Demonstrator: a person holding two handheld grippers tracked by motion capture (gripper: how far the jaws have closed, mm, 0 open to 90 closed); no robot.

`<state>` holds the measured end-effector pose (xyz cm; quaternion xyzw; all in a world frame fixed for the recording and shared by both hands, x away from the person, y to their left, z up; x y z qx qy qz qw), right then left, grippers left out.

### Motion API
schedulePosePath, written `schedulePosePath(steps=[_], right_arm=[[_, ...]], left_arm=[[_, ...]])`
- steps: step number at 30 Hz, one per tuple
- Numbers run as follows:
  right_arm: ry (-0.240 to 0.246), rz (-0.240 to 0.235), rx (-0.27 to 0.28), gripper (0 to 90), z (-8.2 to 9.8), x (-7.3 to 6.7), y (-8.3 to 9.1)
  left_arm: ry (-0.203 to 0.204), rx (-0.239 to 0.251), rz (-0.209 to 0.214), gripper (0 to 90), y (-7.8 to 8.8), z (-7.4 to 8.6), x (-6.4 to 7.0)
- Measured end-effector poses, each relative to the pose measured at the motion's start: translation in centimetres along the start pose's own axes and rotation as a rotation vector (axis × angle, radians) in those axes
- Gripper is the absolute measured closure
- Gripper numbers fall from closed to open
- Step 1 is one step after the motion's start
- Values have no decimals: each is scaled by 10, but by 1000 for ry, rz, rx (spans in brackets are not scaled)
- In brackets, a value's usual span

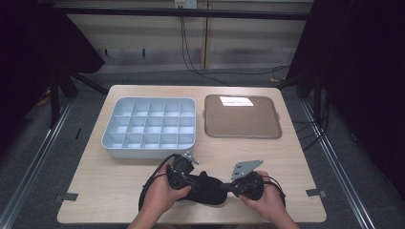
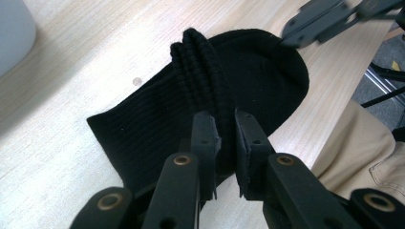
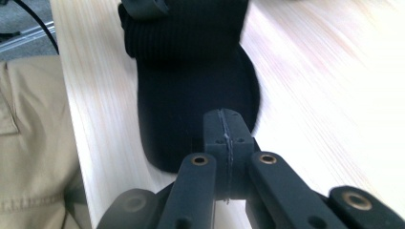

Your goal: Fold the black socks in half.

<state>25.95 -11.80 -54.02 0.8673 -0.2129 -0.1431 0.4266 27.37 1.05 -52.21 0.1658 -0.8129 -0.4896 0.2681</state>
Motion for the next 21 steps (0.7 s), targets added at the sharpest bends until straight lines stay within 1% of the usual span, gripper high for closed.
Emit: schedulePosePath(steps=[3,4,5,6,7,8,9,10,11,13,14,15,16,17,20,21], right_arm=[[-2,9,-7,900,8,3,8],[-5,0,-13,900,12,3,10],[-2,7,-16,900,14,4,11],[-3,-2,-27,900,17,3,10],[2,-1,-32,900,19,4,9],[-7,-4,-41,900,21,3,8],[-4,-15,-47,900,23,3,6],[2,-14,-48,900,23,3,5],[5,-21,-54,900,24,1,3],[4,-29,-69,900,24,-2,-1],[19,-32,-73,900,24,-2,-3],[6,-29,-73,900,24,-2,-5],[10,-35,-69,900,23,-2,-6],[3,-41,-72,900,23,-2,-8],[12,-38,-79,900,21,-2,-12],[14,-38,-82,900,20,-2,-13]], left_arm=[[2,-2,0,799,0,0,-1],[3,-2,1,799,0,0,-1],[4,-3,2,800,0,0,0],[8,-3,3,800,-1,0,0],[8,-2,4,800,-1,-1,0],[5,-2,5,800,-1,-1,0],[6,-2,5,800,0,-1,1],[6,0,6,800,0,-2,2],[-2,-1,7,799,1,-2,3],[0,7,11,799,2,-3,6],[-7,9,13,799,2,-4,8],[-20,11,18,799,3,-6,11],[-25,14,20,799,2,-7,13],[-27,16,24,799,1,-9,15],[-46,17,23,799,-2,-13,20],[-45,18,23,798,-4,-14,20]])
Point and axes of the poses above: each handheld gripper's, and its own axes: y roughly backward along the jaws, z roughly out of its underside, x roughly to its right, the point moved 10 cm from there along -y, roughly forward along the jaws, and after that the axes turned 5 degrees about -x, right-handed, at the moved point
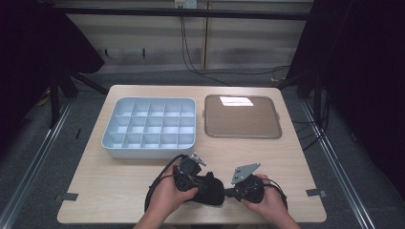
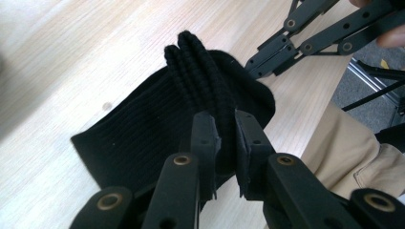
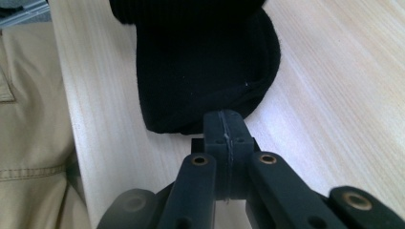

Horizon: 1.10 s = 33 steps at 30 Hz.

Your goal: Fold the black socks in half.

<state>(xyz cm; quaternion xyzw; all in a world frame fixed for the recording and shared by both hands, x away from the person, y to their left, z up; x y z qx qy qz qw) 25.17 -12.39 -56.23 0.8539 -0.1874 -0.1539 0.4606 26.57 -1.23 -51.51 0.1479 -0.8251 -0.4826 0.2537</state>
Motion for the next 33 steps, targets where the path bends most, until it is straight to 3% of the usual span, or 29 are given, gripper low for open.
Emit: schedulePosePath(steps=[10,17,27,30,31,33], right_arm=[[-18,7,-7,900,3,3,1],[-4,6,-6,900,2,2,-1],[-6,10,-2,900,1,3,0],[-8,9,-2,900,1,2,0],[-7,9,-2,900,1,2,0],[-7,9,-5,900,2,2,0]], left_arm=[[-19,-14,10,793,-23,-4,9],[-20,-12,22,765,-37,-1,10],[-11,20,37,668,-22,-4,10],[-3,49,48,605,-14,-6,10],[-18,55,45,580,-11,-6,8],[3,69,58,565,-5,-6,6]])
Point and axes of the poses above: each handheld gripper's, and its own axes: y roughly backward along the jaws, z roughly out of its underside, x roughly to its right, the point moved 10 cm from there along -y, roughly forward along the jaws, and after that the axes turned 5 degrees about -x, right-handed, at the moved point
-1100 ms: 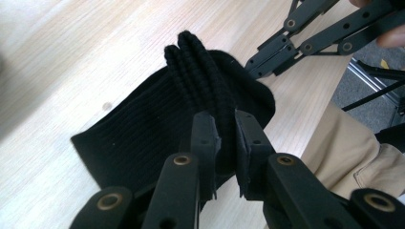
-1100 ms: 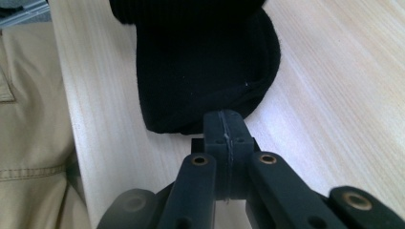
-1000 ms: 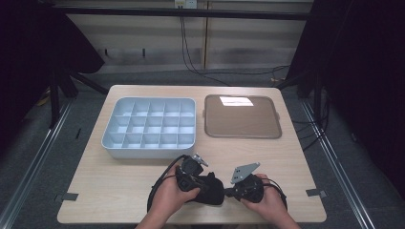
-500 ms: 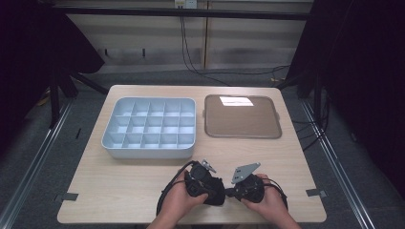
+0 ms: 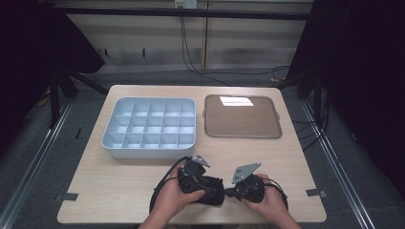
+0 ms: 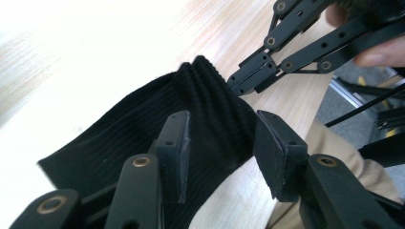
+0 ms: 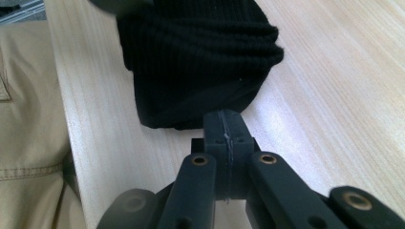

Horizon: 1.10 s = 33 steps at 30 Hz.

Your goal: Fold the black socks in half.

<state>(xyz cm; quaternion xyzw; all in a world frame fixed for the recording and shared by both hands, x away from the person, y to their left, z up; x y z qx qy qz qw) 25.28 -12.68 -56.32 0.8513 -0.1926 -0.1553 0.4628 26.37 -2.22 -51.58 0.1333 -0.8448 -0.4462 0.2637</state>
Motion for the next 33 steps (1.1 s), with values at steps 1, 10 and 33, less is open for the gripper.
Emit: schedulePosePath(steps=[1,10,33], right_arm=[[0,0,-1,900,0,0,0],[-3,1,1,900,0,0,0],[-2,-2,1,900,-1,-1,0]], left_arm=[[10,7,0,563,2,0,-1],[64,34,-33,497,17,14,-27],[149,-44,-139,457,5,44,-57]])
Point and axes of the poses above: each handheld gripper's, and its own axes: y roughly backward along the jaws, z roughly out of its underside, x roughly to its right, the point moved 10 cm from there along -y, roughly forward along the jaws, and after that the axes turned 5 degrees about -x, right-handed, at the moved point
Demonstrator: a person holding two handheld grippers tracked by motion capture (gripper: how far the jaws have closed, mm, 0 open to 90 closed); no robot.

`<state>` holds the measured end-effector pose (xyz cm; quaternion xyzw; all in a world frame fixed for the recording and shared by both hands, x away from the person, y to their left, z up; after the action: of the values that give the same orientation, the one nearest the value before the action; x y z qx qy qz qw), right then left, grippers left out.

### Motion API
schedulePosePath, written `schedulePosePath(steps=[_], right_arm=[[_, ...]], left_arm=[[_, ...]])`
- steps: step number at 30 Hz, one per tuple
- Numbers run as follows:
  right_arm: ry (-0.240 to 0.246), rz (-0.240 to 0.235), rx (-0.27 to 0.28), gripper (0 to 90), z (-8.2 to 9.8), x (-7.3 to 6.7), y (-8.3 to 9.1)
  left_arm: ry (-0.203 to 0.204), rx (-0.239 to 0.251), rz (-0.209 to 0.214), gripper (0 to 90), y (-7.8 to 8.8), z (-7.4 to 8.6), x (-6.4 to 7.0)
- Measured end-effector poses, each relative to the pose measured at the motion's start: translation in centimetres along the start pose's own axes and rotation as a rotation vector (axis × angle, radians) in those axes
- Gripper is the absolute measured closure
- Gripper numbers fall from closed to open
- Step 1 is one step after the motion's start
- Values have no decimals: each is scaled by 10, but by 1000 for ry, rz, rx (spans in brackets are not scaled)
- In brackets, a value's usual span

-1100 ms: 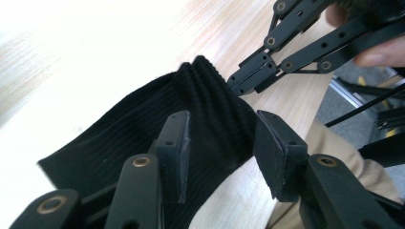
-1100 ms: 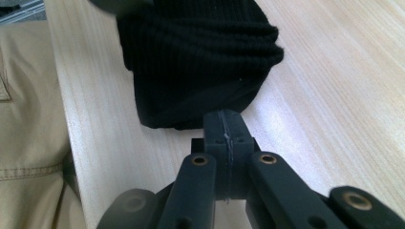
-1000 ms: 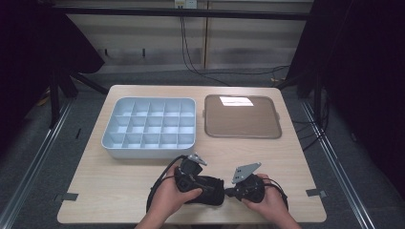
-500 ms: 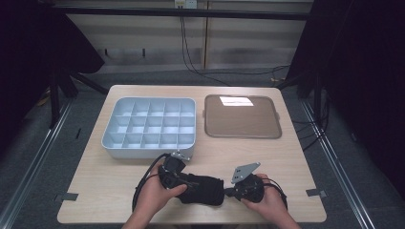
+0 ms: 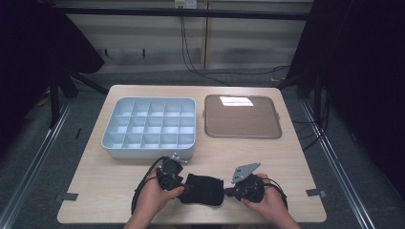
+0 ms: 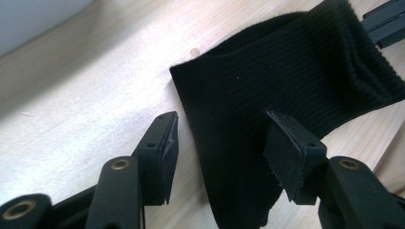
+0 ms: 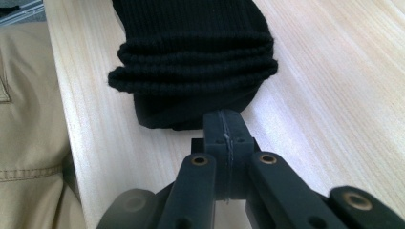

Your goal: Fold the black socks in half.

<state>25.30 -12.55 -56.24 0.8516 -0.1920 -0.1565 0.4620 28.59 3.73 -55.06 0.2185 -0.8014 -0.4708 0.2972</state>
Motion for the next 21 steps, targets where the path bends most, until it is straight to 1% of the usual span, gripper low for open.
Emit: schedulePosePath(steps=[2,5,7,8,12,17,18,19,20,21], right_arm=[[6,0,3,900,-1,0,0],[2,0,2,900,0,0,0],[10,6,7,900,-1,2,2],[-1,4,16,900,-2,2,3],[-2,12,32,900,-4,4,8],[2,11,61,900,-13,2,13],[2,10,77,900,-17,1,14],[-2,6,84,900,-19,0,15],[4,6,87,900,-21,1,16],[-2,2,97,900,-23,0,16]], left_arm=[[2,-5,6,463,-2,1,0],[3,-10,3,484,-4,2,0],[2,-15,4,500,-5,3,0],[3,-18,3,513,-5,3,1],[-3,-33,-5,561,-8,6,1],[1,-44,-5,607,-10,7,1],[1,-46,-5,614,-10,7,1],[1,-47,-4,623,-10,7,1],[1,-47,-3,628,-10,7,1],[0,-49,-3,638,-9,7,1]])
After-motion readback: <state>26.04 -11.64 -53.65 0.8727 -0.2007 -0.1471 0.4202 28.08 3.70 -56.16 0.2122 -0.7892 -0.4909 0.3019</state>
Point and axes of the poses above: each handheld gripper's, and its own axes: y roughly backward along the jaws, z roughly out of its underside, x roughly to its right, the point moved 10 cm from there along -y, roughly forward along the jaws, and after that the axes turned 5 degrees about -x, right-handed, at the moved point
